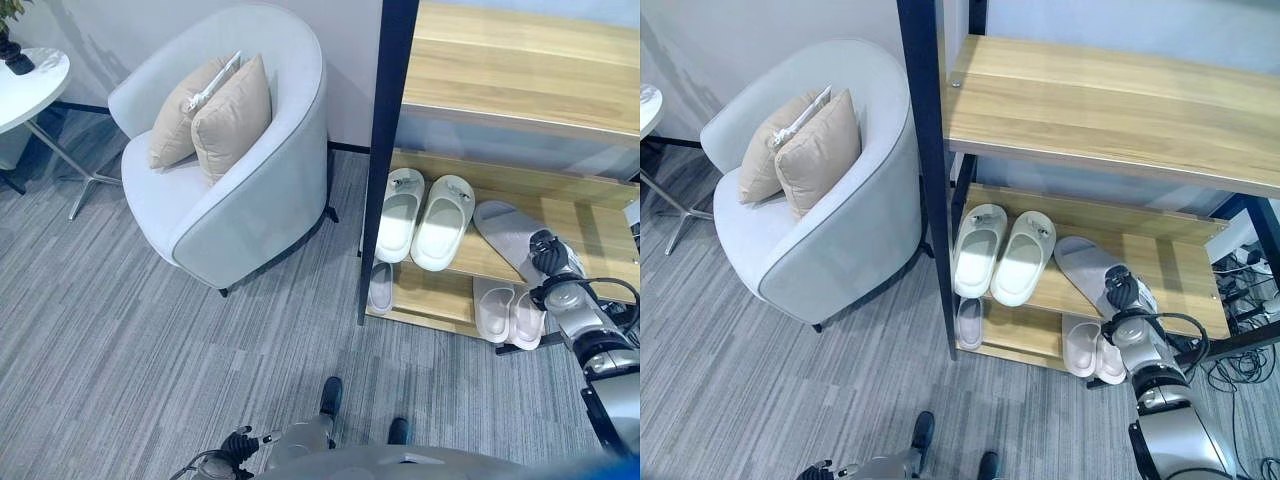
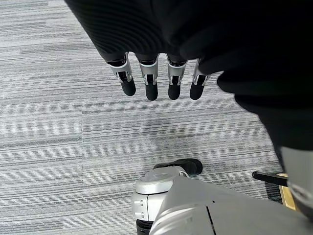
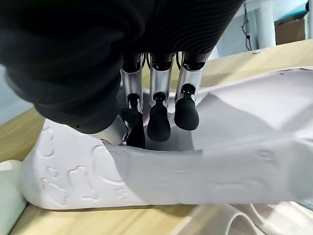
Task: Arrange the slippers neatly on the shoe rack.
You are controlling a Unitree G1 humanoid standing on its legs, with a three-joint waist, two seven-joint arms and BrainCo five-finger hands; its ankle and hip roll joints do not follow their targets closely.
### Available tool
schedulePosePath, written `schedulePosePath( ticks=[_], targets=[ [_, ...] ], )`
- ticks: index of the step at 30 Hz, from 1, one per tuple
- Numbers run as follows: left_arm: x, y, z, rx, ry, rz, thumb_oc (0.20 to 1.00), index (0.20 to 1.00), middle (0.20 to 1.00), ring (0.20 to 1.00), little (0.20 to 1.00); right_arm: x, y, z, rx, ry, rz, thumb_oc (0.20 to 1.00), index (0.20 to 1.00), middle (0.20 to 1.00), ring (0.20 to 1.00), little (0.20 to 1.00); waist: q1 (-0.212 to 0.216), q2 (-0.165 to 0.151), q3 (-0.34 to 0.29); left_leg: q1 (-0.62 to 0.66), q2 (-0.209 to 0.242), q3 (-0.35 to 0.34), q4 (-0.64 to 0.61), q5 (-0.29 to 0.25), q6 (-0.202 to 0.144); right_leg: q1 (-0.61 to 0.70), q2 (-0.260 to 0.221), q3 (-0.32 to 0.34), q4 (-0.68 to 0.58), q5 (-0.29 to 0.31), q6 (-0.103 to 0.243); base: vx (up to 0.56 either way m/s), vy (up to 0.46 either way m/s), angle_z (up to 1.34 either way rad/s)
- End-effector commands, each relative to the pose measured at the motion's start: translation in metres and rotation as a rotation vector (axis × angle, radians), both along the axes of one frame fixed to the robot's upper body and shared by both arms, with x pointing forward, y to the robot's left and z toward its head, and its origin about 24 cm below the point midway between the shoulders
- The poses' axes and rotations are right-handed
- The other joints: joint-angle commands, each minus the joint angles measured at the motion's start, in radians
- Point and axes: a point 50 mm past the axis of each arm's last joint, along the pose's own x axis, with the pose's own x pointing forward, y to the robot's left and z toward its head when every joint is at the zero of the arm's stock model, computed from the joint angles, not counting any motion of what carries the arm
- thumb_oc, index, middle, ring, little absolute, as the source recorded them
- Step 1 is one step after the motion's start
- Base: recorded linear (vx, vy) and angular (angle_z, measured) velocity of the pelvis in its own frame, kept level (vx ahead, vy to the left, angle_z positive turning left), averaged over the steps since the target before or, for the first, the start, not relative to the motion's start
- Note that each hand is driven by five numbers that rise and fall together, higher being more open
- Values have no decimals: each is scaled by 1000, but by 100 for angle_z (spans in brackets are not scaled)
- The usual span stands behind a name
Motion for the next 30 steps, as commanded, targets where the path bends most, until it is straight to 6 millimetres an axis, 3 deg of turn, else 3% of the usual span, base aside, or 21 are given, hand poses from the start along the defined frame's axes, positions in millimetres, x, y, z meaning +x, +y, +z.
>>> schedulePosePath(
  ticks=[1, 7, 20, 21, 30],
  targets=[
    [3, -10, -3, -3, 26, -53, 1000, 1000, 1000, 1000, 1000, -5, -10, 6, -7, -52, -63, 200, 200, 200, 200, 200, 6, 0, 34, 82, 32, 71, 8, -135, -33, -13, -68, 18, 6, 21, 79, 0, 0, 0],
    [-1, -11, -3, -4, 32, -40, 1000, 1000, 1000, 1000, 1000, -10, -12, 14, -9, -145, -89, 200, 200, 200, 200, 200, -2, 7, 28, 97, 34, 81, 8, -142, -32, -6, -66, 26, 6, 16, 78, 12, -14, -5],
    [-9, -9, -4, 12, 58, -36, 1000, 1000, 1000, 1000, 1000, -8, -1, 11, 129, -249, -136, 200, 200, 200, 200, 200, -1, 13, 20, 111, 36, 85, 8, -149, -31, 5, -64, 30, 6, 9, 75, 2, 0, 0],
    [-12, -8, -5, 18, 66, -33, 1000, 1000, 1000, 1000, 1000, -6, 1, 11, 151, -262, -135, 1000, 1000, 1000, 1000, 1000, 1, 13, 21, 111, 35, 87, 8, -149, -30, 6, -64, 29, 6, 9, 75, 0, 0, 0],
    [-13, -6, -4, 38, 66, -20, 1000, 1000, 1000, 1000, 1000, 10, 19, 20, 314, -384, -139, 1000, 1000, 1000, 1000, 1000, 7, 14, 18, 110, 33, 90, 8, -151, -31, 6, -64, 30, 6, 9, 75, 7, 1, 0]
  ],
)
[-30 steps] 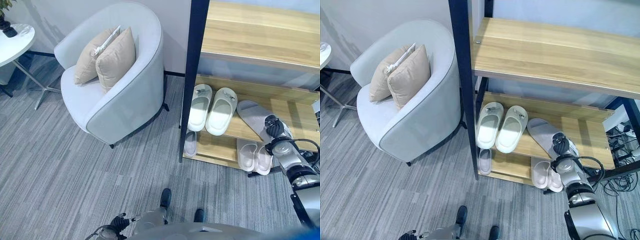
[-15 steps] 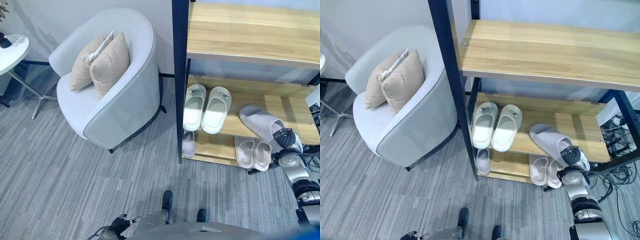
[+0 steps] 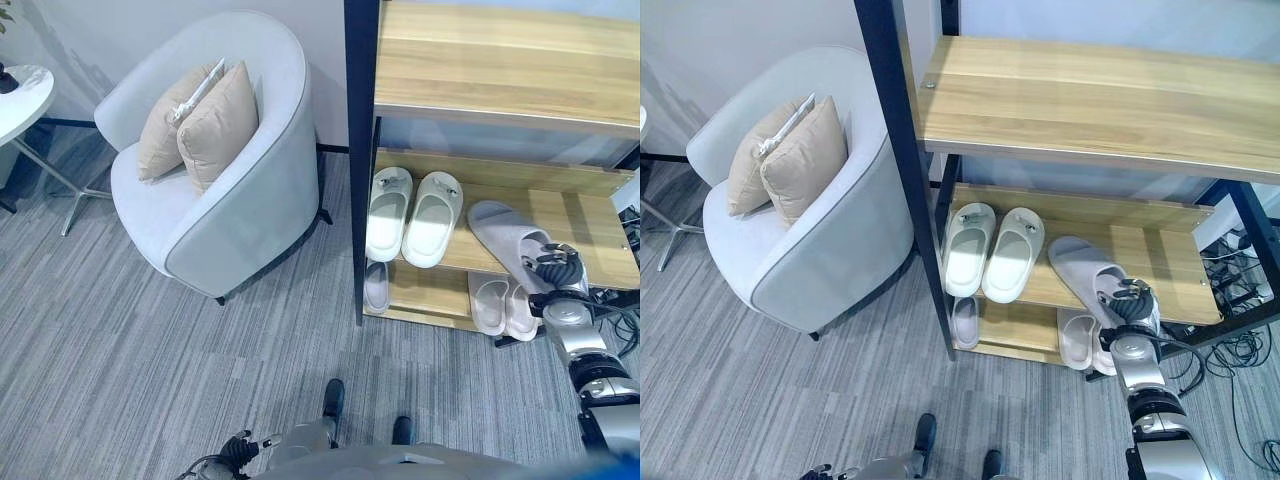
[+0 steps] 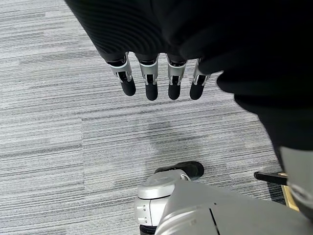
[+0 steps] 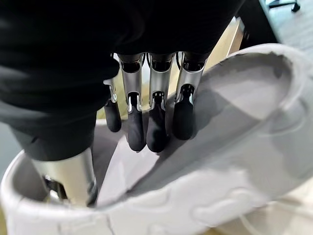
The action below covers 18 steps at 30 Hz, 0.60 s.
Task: Arrange the slippers neatly on the shoe rack.
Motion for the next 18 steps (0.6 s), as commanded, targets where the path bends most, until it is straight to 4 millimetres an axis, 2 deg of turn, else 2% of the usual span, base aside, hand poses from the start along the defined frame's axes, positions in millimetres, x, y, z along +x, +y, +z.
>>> schedulePosePath(
  ticks=[1, 8, 18],
  targets=[
    [-6, -5, -3, 25, 54, -31, 1000, 1000, 1000, 1000, 1000, 17, 3, 28, 48, -176, 0, 1000, 1000, 1000, 1000, 1000, 33, -4, -4, 86, 32, 74, 12, -147, -30, -12, -62, 18, 6, 8, 76, 0, 0, 0],
    [-11, -2, -3, 50, 66, -13, 1000, 1000, 1000, 1000, 1000, 24, 7, 41, 108, -274, -25, 1000, 1000, 1000, 1000, 1000, 40, -2, -11, 92, 33, 75, 12, -149, -31, -6, -62, 15, 6, 5, 76, 0, 0, 0],
    [-15, -4, -4, 52, 80, -29, 1000, 1000, 1000, 1000, 1000, 7, -11, 56, -98, -291, -50, 1000, 1000, 1000, 1000, 1000, 27, -7, -12, 99, 34, 76, 12, -156, -29, -3, -63, 14, 6, 5, 77, 0, 0, 0]
  ],
)
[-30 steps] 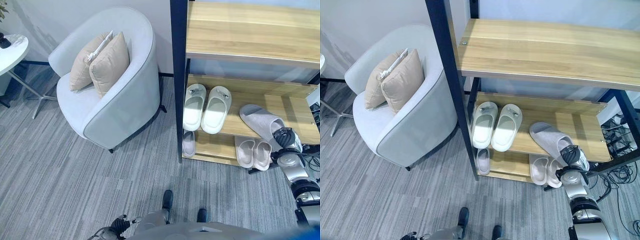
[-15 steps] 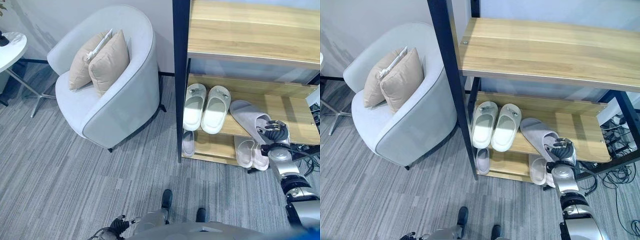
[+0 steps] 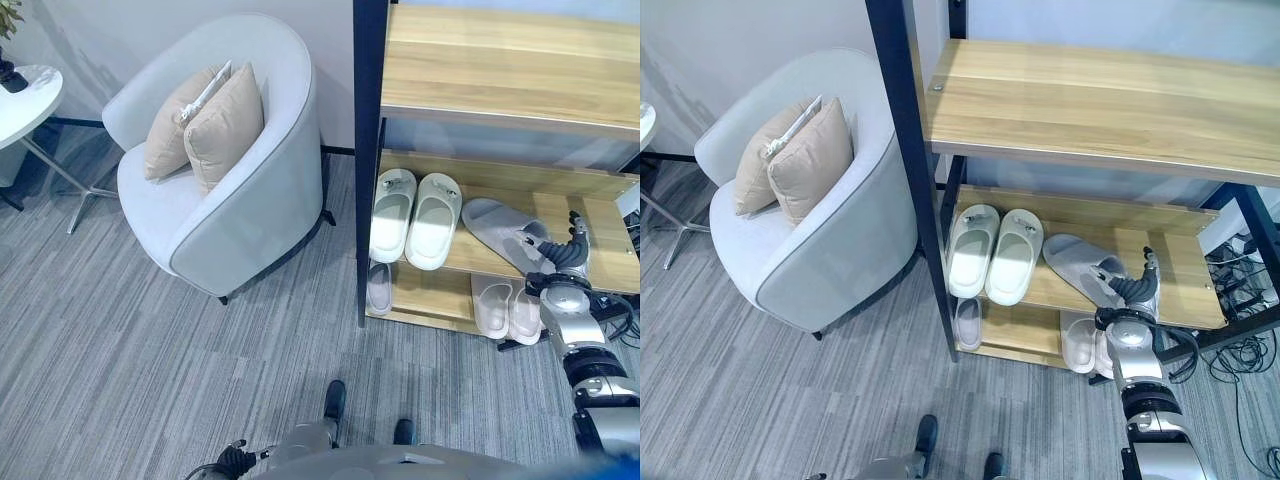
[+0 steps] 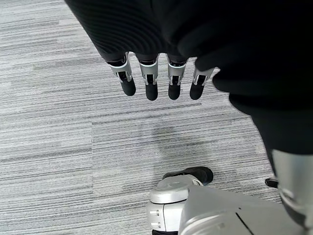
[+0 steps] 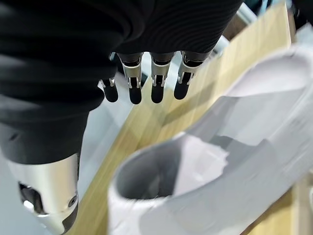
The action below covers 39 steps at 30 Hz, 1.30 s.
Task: Arrange the slippers neatly on the shoe rack.
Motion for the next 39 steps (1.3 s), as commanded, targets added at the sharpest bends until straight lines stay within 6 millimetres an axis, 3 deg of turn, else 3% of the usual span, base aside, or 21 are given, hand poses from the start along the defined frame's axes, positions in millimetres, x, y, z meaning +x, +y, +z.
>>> schedulePosePath(
  ticks=[1, 8, 11, 13, 16, 18, 21, 25, 26, 28, 29, 33, 34, 39],
  targets=[
    [-4, -6, -3, 25, 55, -38, 1000, 1000, 1000, 1000, 1000, 5, -11, 32, -119, -105, -14, 1000, 1000, 1000, 1000, 1000, 29, -10, -10, 86, 37, 79, 12, -152, -23, -18, -60, 16, 6, 5, 77, 0, 0, 0],
    [-1, 0, -1, 30, 36, -59, 1000, 1000, 1000, 1000, 1000, 7, -46, 49, -282, 15, -54, 1000, 1000, 1000, 1000, 1000, 39, -11, 14, 62, 35, 76, 12, -139, -27, -42, -61, 18, 6, 15, 81, -18, -5, 1],
    [-1, 0, -1, 28, 35, -59, 1000, 1000, 1000, 1000, 1000, 11, -50, 52, -284, 38, -61, 1000, 1000, 1000, 1000, 1000, 43, -7, 28, 48, 34, 74, 12, -133, -28, -55, -63, 19, 6, 21, 82, -33, -8, -3],
    [7, -1, 0, 21, 5, -52, 1000, 1000, 1000, 1000, 1000, 23, -52, 69, -285, 25, -51, 1000, 1000, 1000, 1000, 1000, 48, -1, 54, 8, 32, 73, 12, -113, -32, -92, -65, 23, 6, 35, 84, -94, -8, 1],
    [17, -5, 1, 6, -34, -56, 1000, 1000, 1000, 1000, 1000, 30, -54, 76, -275, 26, -41, 1000, 1000, 1000, 1000, 1000, 57, 5, 71, -29, 28, 66, 12, -97, -35, -121, -68, 21, 6, 45, 86, -40, -10, -1],
    [28, -6, 3, 3, -74, -50, 1000, 1000, 1000, 1000, 1000, 35, -57, 98, -298, -29, -43, 1000, 1000, 1000, 1000, 1000, 65, 18, 91, -69, 23, 62, 12, -82, -38, -162, -72, 22, 6, 56, 89, -53, 9, 7],
    [33, -10, 3, -6, -93, -65, 1000, 1000, 1000, 1000, 1000, 42, -54, 114, -324, -71, -27, 1000, 1000, 1000, 1000, 1000, 73, 24, 100, -86, 21, 62, 12, -75, -39, -177, -73, 25, 6, 61, 89, -3, 3, -1],
    [36, -12, 3, -12, -104, -77, 1000, 1000, 1000, 1000, 1000, 47, -44, 120, -361, -96, 19, 1000, 1000, 1000, 1000, 1000, 72, 23, 104, -90, 20, 57, 12, -75, -42, -173, -72, 19, 6, 57, 88, 6, -1, 1],
    [36, -13, 3, -14, -103, -83, 1000, 1000, 1000, 1000, 1000, 48, -41, 119, -367, -95, 39, 922, 922, 922, 922, 922, 71, 20, 104, -86, 20, 55, 12, -78, -42, -169, -72, 17, 6, 55, 88, 21, -7, 6],
    [36, -12, 3, -15, -104, -90, 1000, 1000, 1000, 1000, 1000, 48, -41, 119, -364, -104, 53, 555, 555, 555, 555, 555, 70, 18, 105, -83, 20, 55, 12, -78, -42, -167, -72, 15, 6, 55, 89, 8, -1, 2],
    [36, -12, 4, -15, -104, -92, 1000, 1000, 1000, 1000, 1000, 48, -40, 119, -358, -107, 61, 200, 200, 200, 200, 200, 70, 17, 105, -82, 20, 54, 12, -79, -42, -166, -72, 15, 6, 55, 89, 0, 0, 0],
    [36, -11, 4, -17, -97, -98, 1000, 1000, 1000, 1000, 1000, 48, -35, 110, -364, -77, 106, 200, 200, 200, 200, 200, 65, 8, 106, -75, 22, 53, 12, -84, -43, -158, -73, 13, 6, 53, 88, -4, -9, 3],
    [36, -11, 3, -16, -91, -92, 1000, 1000, 1000, 1000, 1000, 41, -40, 96, -341, -42, 56, 200, 200, 200, 200, 200, 57, 4, 102, -67, 23, 57, 12, -88, -41, -150, -71, 13, 6, 51, 87, 0, 0, 0],
    [35, -7, 4, 4, -84, -66, 1000, 1000, 1000, 1000, 1000, 22, -53, 73, -292, -20, -45, 200, 200, 200, 200, 200, 43, 0, 92, -48, 25, 61, 12, -100, -36, -134, -72, 15, 6, 47, 87, -1, 1, 1]
  ],
)
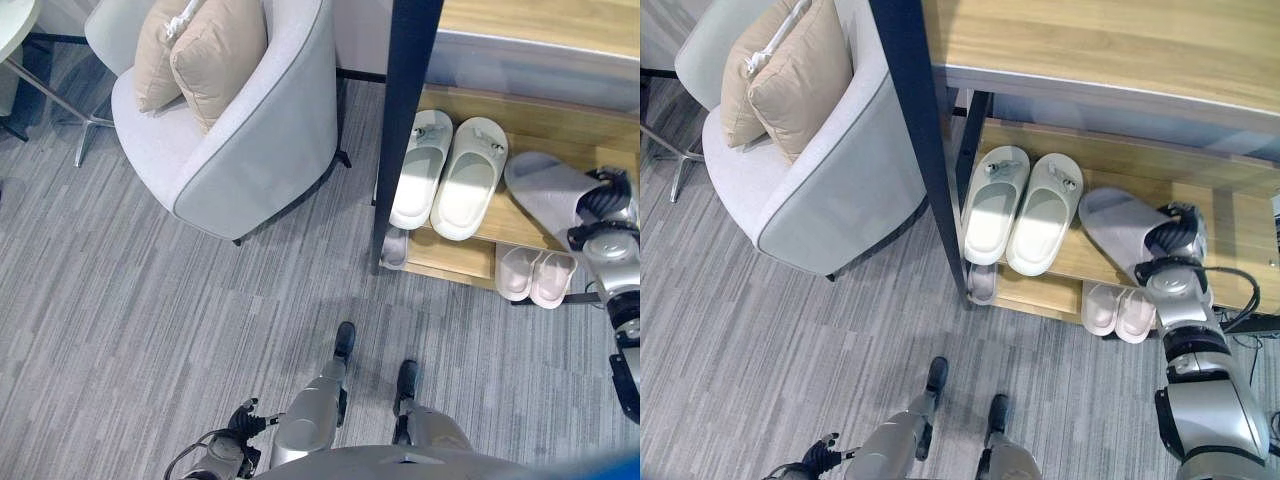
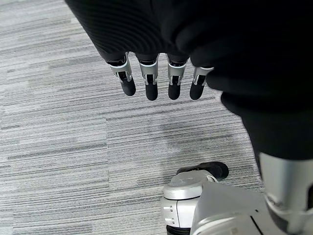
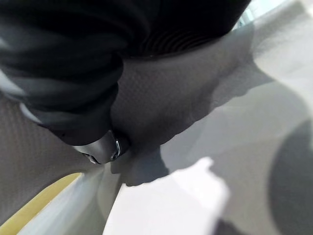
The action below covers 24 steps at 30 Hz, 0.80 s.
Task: Arrange the slippers neatly on the shoe rack.
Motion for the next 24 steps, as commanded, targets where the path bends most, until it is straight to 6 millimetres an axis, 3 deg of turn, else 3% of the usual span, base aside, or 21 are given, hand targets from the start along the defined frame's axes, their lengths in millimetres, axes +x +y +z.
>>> schedulePosePath(
  ticks=[1, 7, 9, 14, 19, 20, 24],
  targets=[
    [-12, -3, -5, 12, 78, -9, 1000, 1000, 1000, 1000, 1000, -10, -9, 7, -49, -68, -57, 200, 200, 200, 200, 200, -5, -17, -60, 64, 17, 77, 7, -144, -28, -29, -85, 27, 5, 20, 80, 0, 0, 0],
    [-18, -5, -7, 16, 102, 15, 1000, 1000, 1000, 1000, 1000, -48, 18, -26, 119, -249, -66, 200, 200, 200, 200, 200, -45, -16, -88, 122, 21, 94, 7, -176, -17, 18, -84, 35, 5, 4, 76, 16, 9, -9],
    [-19, -4, -7, 16, 101, 12, 1000, 1000, 1000, 1000, 1000, -52, 23, -30, 141, -254, -38, 200, 200, 200, 200, 200, -48, -18, -89, 131, 22, 96, 7, -180, -16, 25, -85, 36, 5, 3, 76, -5, 5, -3],
    [-31, -5, -9, -4, 134, 30, 1000, 1000, 1000, 1000, 1000, -77, 69, -75, 335, -155, 159, 200, 200, 200, 200, 200, -70, -23, -101, 210, 25, 134, 7, -212, 6, 69, -81, 81, 5, -3, 79, 27, 31, -17],
    [-30, 0, -8, 4, 123, 48, 1000, 1000, 1000, 1000, 1000, -97, 91, -108, 462, -32, 217, 200, 200, 200, 200, 200, -86, -29, -75, 255, 28, 164, 20, -215, 19, 88, -88, 116, 25, -4, 76, -27, 18, -37],
    [-21, 1, -6, 1, 90, 52, 1000, 1000, 1000, 1000, 1000, -99, 94, -110, 483, -23, 241, 200, 200, 200, 200, 200, -88, -39, -34, 187, 26, 171, 144, -255, 33, 45, -102, 137, 99, -20, 69, -271, -8, -27],
    [3, 6, 1, 1, 10, 71, 1000, 1000, 1000, 1000, 1000, -91, 101, -107, 545, -66, 270, 200, 200, 200, 200, 200, -101, -43, 32, 18, 22, 178, 366, -325, 47, -135, -94, 180, 317, -63, 50, -257, 0, -13]
  ],
)
